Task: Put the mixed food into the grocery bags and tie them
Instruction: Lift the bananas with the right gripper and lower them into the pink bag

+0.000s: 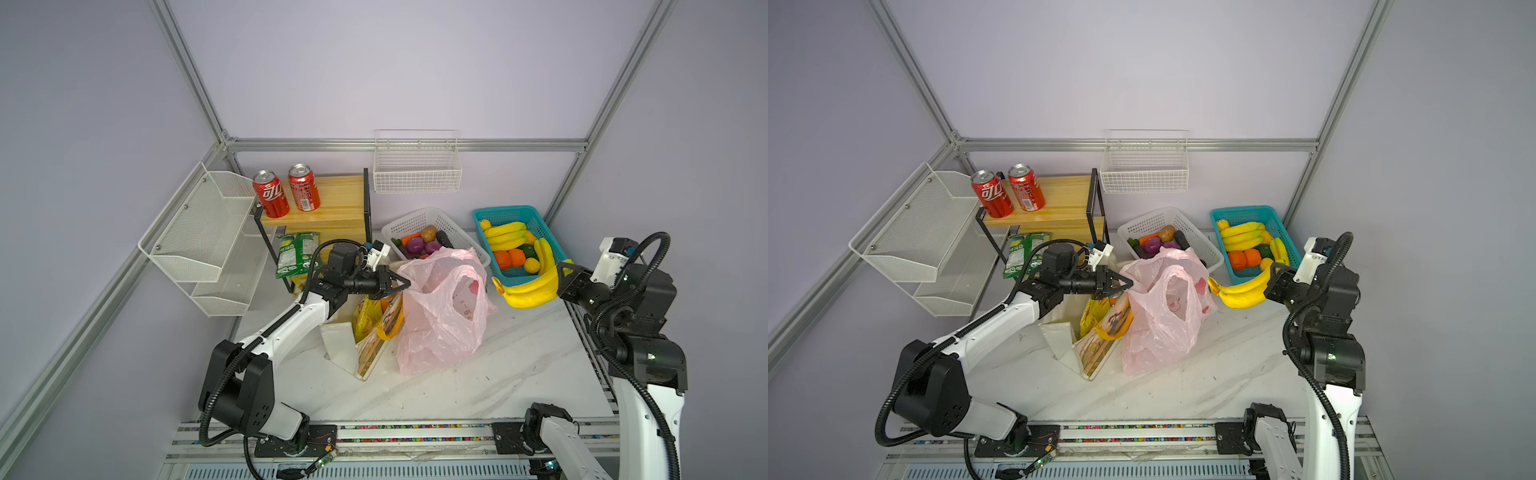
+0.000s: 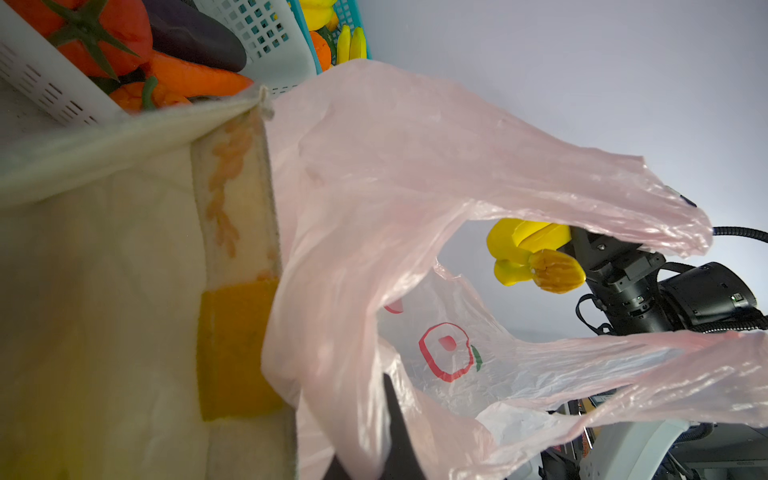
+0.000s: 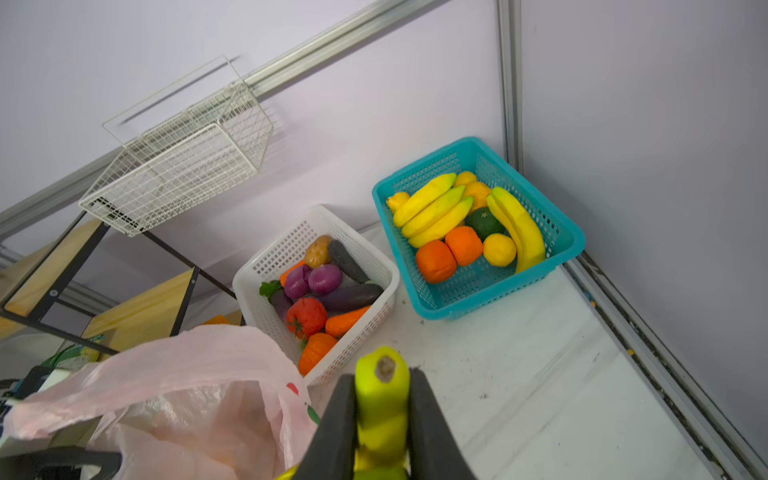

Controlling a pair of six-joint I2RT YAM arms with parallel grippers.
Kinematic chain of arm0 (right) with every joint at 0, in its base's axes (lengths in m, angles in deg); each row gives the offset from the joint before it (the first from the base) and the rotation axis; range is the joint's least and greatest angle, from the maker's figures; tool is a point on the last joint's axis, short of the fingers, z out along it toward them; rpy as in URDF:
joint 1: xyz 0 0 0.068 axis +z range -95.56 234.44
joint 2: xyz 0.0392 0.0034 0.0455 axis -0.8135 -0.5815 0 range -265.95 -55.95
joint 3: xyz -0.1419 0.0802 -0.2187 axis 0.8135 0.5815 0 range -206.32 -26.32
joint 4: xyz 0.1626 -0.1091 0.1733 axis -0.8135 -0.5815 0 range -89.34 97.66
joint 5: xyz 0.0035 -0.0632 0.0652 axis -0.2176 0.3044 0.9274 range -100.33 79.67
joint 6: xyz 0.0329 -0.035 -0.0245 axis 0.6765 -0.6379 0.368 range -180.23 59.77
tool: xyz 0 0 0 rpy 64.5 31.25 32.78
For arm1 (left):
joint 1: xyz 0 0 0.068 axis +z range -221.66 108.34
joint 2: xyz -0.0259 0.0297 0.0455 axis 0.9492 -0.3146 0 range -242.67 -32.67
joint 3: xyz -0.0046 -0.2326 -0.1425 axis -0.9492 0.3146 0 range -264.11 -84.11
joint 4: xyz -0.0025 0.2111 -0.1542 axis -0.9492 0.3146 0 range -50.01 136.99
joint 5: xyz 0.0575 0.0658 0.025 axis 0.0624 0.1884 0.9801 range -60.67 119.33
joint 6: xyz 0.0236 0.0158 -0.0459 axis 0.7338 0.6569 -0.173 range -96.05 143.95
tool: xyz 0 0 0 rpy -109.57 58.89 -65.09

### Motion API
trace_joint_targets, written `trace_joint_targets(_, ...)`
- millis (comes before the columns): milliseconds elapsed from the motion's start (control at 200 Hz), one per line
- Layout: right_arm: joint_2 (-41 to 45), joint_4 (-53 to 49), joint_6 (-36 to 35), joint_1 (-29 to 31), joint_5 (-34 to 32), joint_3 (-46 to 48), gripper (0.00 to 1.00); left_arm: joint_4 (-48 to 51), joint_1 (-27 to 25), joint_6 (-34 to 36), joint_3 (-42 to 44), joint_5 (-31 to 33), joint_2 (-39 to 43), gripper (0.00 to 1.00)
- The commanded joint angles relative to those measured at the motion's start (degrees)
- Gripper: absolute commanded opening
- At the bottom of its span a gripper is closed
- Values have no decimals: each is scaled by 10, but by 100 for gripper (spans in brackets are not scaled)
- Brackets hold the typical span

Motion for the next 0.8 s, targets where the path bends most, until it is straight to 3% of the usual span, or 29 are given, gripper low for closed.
trace_joint_targets(0,-1,-19,-9,4,40,11,11,-19,4,5,17,1,9,0)
trace_joint_targets(400,-61,100,14,30,74,30,10,-18,3,6,16,3,10,0)
trace_joint_targets(795,-112,204,88,236,-40,65,10,-18,1,6,18,3,12,0)
